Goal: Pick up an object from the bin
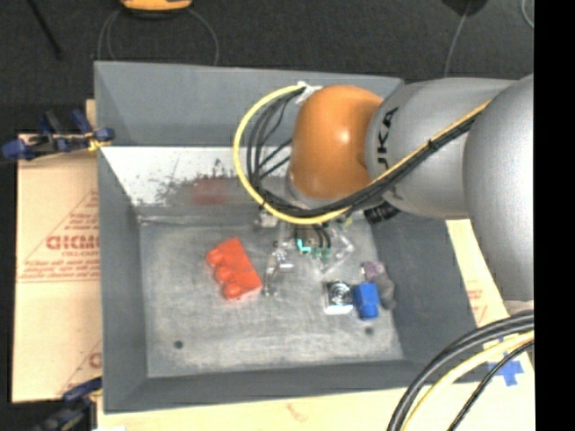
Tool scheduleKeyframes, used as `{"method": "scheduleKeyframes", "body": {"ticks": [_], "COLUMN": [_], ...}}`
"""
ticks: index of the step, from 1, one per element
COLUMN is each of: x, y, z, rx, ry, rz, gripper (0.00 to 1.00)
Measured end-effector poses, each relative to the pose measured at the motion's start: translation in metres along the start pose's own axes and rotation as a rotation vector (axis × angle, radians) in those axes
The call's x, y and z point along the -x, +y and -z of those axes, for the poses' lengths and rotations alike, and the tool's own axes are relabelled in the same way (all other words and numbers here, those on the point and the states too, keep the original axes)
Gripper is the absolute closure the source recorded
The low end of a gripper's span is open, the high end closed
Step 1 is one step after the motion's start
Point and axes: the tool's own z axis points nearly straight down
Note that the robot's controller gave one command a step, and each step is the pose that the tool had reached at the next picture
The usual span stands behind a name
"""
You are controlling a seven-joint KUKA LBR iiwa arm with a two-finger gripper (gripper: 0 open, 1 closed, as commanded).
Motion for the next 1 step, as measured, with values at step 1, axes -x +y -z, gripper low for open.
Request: {"method": "scheduleKeyframes", "body": {"ticks": [1], "x": [-0.0043], "y": [0.0199], "z": [-0.0399], "rx": [-0.001], "ry": [-0.029], "rz": [0.285], "gripper": [0.0]}}
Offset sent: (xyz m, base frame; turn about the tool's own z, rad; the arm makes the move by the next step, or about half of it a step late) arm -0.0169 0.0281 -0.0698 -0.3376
